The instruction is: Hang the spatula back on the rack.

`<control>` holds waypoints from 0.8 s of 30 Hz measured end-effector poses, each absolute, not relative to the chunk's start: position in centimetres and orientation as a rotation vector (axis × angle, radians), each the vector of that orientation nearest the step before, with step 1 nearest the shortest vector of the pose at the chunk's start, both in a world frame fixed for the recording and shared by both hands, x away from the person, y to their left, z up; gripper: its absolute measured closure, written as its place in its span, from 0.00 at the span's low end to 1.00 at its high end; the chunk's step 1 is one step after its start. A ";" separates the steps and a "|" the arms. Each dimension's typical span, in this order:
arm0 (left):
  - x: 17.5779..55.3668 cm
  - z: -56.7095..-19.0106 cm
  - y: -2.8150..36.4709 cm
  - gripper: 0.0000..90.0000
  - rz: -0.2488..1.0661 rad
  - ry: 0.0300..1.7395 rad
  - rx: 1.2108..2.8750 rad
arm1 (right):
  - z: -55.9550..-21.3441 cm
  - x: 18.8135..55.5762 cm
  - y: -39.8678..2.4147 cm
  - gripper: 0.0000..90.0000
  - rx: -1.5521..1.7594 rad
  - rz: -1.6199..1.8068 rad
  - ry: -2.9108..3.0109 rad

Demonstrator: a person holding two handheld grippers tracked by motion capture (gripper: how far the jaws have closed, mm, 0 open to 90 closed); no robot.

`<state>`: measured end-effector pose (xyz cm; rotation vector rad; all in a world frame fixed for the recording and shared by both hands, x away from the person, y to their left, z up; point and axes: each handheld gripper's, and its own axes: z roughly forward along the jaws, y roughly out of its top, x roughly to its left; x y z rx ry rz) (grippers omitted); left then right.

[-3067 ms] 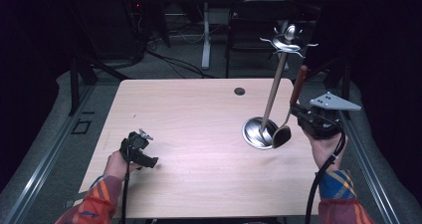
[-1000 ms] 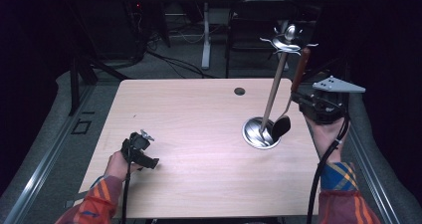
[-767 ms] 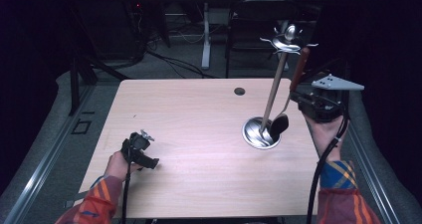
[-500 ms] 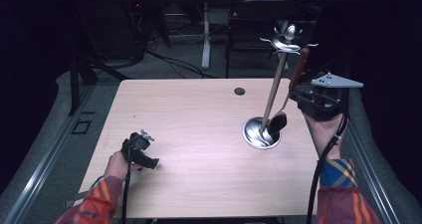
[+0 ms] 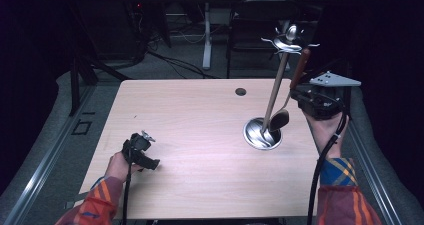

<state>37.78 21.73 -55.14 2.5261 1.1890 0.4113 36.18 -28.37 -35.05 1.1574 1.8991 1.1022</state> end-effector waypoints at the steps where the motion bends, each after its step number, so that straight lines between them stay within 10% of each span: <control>1: 37.8 -55.1 21.7 0.12 0.408 1.187 2.527 | -35.0 36.2 -28.5 0.93 1.159 1.105 1.911; 24: 37.7 -55.1 21.7 0.12 0.410 1.186 2.534 | -34.9 35.8 -28.3 0.78 1.103 1.152 1.890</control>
